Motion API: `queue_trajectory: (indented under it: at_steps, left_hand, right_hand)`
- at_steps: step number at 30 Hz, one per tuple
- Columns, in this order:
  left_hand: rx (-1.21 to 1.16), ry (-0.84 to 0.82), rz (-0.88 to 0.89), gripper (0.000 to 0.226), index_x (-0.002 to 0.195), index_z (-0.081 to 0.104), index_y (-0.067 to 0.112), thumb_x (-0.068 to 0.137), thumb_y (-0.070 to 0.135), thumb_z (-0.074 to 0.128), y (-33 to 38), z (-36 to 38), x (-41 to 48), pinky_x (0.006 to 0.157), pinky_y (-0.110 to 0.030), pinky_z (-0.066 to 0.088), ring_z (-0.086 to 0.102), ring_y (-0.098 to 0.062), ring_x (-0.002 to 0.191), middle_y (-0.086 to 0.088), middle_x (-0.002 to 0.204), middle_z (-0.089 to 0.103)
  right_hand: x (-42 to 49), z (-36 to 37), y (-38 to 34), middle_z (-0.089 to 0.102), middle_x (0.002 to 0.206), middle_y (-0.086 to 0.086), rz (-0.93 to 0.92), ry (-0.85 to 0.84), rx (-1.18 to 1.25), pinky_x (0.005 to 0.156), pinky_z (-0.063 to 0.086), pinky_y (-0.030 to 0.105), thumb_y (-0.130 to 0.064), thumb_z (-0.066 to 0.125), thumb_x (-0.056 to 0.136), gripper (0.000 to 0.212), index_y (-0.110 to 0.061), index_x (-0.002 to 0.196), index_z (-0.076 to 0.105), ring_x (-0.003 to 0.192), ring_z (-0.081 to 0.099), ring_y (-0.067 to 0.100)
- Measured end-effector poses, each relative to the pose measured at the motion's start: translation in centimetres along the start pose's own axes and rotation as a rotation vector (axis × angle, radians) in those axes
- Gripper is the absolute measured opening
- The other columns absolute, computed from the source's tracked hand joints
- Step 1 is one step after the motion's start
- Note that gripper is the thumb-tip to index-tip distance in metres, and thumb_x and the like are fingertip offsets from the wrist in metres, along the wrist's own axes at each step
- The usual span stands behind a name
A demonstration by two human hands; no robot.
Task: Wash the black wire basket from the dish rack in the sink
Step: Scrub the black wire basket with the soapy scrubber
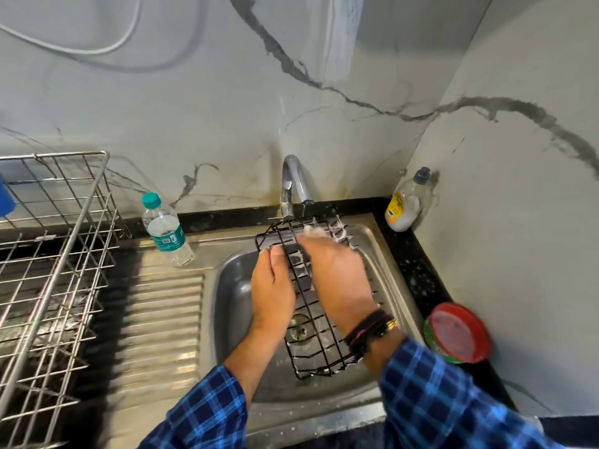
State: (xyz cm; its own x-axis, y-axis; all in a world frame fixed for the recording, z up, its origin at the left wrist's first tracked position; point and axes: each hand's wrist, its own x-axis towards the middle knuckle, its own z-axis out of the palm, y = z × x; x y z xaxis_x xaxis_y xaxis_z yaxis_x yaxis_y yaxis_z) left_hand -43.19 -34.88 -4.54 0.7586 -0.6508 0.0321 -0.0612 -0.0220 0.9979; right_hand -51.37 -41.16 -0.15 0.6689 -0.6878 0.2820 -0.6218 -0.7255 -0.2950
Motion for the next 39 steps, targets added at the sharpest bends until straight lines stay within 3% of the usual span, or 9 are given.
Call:
queue_trajectory:
  at_steps: [3,6,9,12,19,24,29,34,39]
  left_hand:
    - [-0.002,0.026,0.022,0.032,0.086,0.055,0.014,0.109,0.025,0.037,-0.5,-0.4,0.4,0.06,-0.016,0.04,0.046,-0.002,0.064,-0.002,0.076,0.053]
    - [0.056,0.028,0.067,0.03,0.086,0.054,0.018,0.109,0.028,0.036,-1.2,-1.4,0.4,0.059,-0.021,0.041,0.045,-0.006,0.063,-0.005,0.075,0.051]
    - [0.136,0.038,0.189,0.03,0.081,0.049,0.022,0.108,0.03,0.039,-1.5,-2.1,0.9,0.058,-0.029,0.039,0.041,-0.008,0.062,0.003,0.07,0.046]
    - [0.201,-0.026,0.383,0.031,0.073,0.043,0.022,0.102,0.032,0.046,-0.9,-2.1,1.1,0.055,-0.021,0.035,0.036,-0.006,0.059,0.011,0.066,0.04]
    - [0.216,-0.136,0.615,0.04,0.063,0.037,0.026,0.102,0.026,0.045,-0.9,-2.6,1.4,0.052,-0.022,0.027,0.03,-0.002,0.056,0.014,0.062,0.031]
    - [0.323,-0.216,0.711,0.051,0.058,0.041,0.013,0.105,0.033,0.044,-1.6,-3.2,1.8,0.053,-0.021,0.027,0.034,-0.011,0.054,0.007,0.062,0.035]
    - [0.298,-0.156,0.709,0.057,0.057,0.043,0.01,0.106,0.037,0.039,-1.7,-3.7,1.3,0.05,-0.02,0.027,0.032,-0.009,0.054,0.007,0.061,0.035]
    - [0.286,-0.148,0.679,0.049,0.058,0.04,0.017,0.104,0.032,0.045,-1.8,-3.1,1.4,0.05,-0.02,0.027,0.03,-0.004,0.055,0.011,0.062,0.033]
    - [0.274,-0.079,0.652,0.041,0.06,0.041,0.018,0.1,0.024,0.045,-1.5,-4.1,1.8,0.052,-0.019,0.029,0.032,-0.003,0.056,0.014,0.062,0.032]
  right_hand:
    - [-1.7,0.7,-0.4,0.074,0.117,0.008,-0.096,0.04,0.162,0.087,0.061,0.034,0.003,0.078,0.078,0.04,-0.011,0.116,0.072,0.104,0.073,0.018]
    - [-3.2,0.1,1.8,0.076,0.105,-0.001,-0.147,-0.008,0.236,0.079,0.062,0.028,-0.007,0.074,0.087,0.023,-0.015,0.109,0.074,0.091,0.073,0.006]
    - [-2.6,-1.3,2.6,0.067,0.107,-0.009,0.147,0.059,0.453,0.079,0.058,0.017,-0.019,0.073,0.09,0.019,-0.02,0.108,0.071,0.086,0.065,-0.003]
    - [0.7,-2.8,2.9,0.07,0.1,-0.013,0.407,0.174,0.62,0.078,0.052,0.009,-0.027,0.078,0.086,0.022,-0.022,0.106,0.07,0.09,0.066,-0.003]
    - [3.9,-4.3,1.8,0.074,0.082,-0.017,0.269,-0.005,0.589,0.066,0.046,0.005,-0.032,0.081,0.083,0.01,-0.027,0.091,0.077,0.075,0.066,-0.009]
    - [4.1,-4.2,1.1,0.077,0.09,-0.015,0.097,-0.034,0.57,0.078,0.051,0.009,-0.027,0.079,0.086,0.011,-0.025,0.097,0.08,0.084,0.069,-0.007]
    - [3.8,-4.0,4.8,0.074,0.089,-0.015,0.235,-0.059,0.345,0.084,0.057,0.023,-0.028,0.076,0.088,0.006,-0.028,0.094,0.078,0.082,0.065,-0.007]
    - [3.6,-4.1,0.4,0.074,0.093,-0.017,0.09,0.006,0.45,0.072,0.046,0.002,-0.026,0.075,0.089,0.01,-0.026,0.099,0.079,0.082,0.065,-0.01]
    - [2.3,-4.7,3.6,0.074,0.098,-0.014,0.06,0.036,0.446,0.087,0.057,0.024,-0.021,0.076,0.088,0.012,-0.023,0.099,0.079,0.092,0.068,-0.002]
